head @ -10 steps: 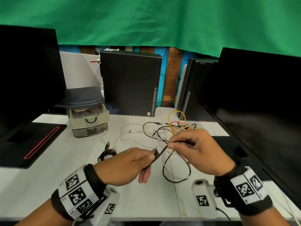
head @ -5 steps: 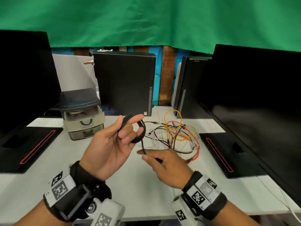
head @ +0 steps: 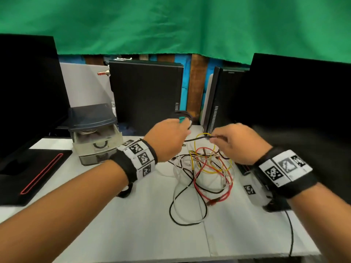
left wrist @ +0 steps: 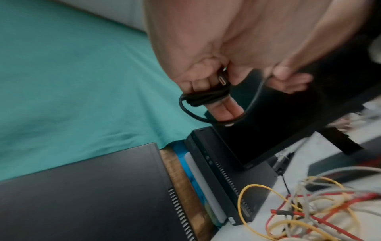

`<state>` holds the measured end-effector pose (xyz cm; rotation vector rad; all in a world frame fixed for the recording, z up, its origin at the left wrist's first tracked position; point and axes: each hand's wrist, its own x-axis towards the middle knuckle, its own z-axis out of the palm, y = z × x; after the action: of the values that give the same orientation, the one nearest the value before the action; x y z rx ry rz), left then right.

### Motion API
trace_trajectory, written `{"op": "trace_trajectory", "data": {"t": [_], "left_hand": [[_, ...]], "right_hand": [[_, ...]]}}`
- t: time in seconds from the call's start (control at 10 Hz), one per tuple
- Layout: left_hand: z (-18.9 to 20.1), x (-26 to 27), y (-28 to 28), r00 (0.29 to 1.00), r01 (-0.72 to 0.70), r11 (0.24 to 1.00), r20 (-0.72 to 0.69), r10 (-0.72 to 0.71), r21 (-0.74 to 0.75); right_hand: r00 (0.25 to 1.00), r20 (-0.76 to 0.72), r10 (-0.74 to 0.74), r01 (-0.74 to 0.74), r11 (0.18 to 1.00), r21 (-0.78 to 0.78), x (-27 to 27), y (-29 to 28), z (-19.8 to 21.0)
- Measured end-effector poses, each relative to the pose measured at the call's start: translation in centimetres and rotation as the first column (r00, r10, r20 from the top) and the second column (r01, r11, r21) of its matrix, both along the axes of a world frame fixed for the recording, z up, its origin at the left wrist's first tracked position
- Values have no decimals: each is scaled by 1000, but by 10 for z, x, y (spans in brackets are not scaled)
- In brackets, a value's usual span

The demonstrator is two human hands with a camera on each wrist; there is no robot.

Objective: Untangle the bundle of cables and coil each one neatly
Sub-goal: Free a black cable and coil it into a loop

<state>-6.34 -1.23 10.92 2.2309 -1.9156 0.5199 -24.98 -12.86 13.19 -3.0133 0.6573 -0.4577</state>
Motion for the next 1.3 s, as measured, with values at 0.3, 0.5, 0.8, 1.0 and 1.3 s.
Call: {"op": "trace_trajectory", "data": {"t": [0.3,0.5,0.8,1.0,1.3], "left_hand": [[6,-1,0,947,-89,992,317,57,88],[-2,5,24,965,-189,972,210,157,138],[-44,2,53,983,-181,964,41,176,194],[-52,-9,52,939,-117,978,-302,165,172],[-70,-33,69,136,118,981,-981,138,154]], "right_hand": [[915,-154,-373,304,889,-342,19,-48,47],[863,67,-500,502,836,-224,16,-103,81],[936,209,-284,333,909,-251,53,-79,158],[934,175,-311,353,876,-329,79,-104,193],[912,252,-324,378,901,-211,89,-122,196]]}}
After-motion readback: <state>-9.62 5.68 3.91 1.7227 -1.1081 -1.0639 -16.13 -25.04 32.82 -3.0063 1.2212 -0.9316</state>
